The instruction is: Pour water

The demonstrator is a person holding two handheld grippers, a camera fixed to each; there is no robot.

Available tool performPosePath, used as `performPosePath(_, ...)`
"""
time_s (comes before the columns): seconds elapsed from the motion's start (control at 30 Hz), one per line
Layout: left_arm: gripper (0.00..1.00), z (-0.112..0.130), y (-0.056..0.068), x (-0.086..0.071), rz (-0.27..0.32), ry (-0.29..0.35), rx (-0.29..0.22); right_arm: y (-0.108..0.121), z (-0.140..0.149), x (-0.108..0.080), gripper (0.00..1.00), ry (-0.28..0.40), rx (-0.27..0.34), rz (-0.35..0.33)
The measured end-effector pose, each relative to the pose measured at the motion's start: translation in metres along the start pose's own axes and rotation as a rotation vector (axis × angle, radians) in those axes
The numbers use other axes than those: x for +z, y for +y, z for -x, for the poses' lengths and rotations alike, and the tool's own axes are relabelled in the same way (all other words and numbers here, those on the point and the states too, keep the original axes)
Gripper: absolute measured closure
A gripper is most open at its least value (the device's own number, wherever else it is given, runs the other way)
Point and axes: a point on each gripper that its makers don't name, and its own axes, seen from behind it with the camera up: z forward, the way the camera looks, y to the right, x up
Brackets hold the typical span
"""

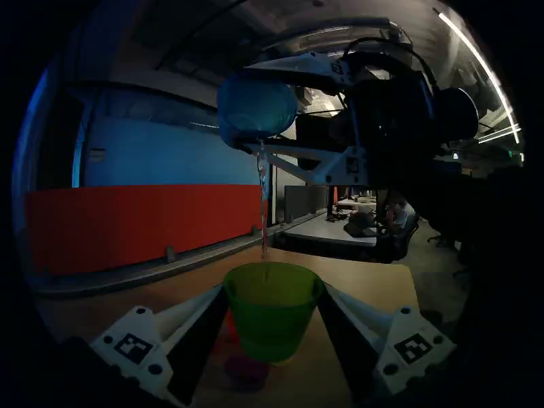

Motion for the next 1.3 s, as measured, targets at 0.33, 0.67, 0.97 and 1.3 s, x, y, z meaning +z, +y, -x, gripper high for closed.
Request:
performPosePath(0.33, 0.13, 0.002, -0.001, 0.002, -0.001, 0.001, -0.003, 0.001, -0.004, 0.001, 0.08, 0.002, -0.055, 0.003)
performPosePath(0.67, 0.13, 0.004, -0.003, 0.003, -0.004, 0.002, -0.008, 0.001, -0.011, 0.002, 0.08, 0.005, -0.114, 0.003)
performPosePath(0.97, 0.12, 0.004, -0.005, 0.003, -0.008, 0.003, -0.009, 0.001, -0.015, 0.004, 0.08, 0.005, -0.168, 0.002)
performPosePath(1.3, 0.13, 0.003, -0.006, 0.003, -0.009, 0.004, -0.01, -0.001, -0.016, 0.006, 0.08, 0.009, -0.17, -0.004)
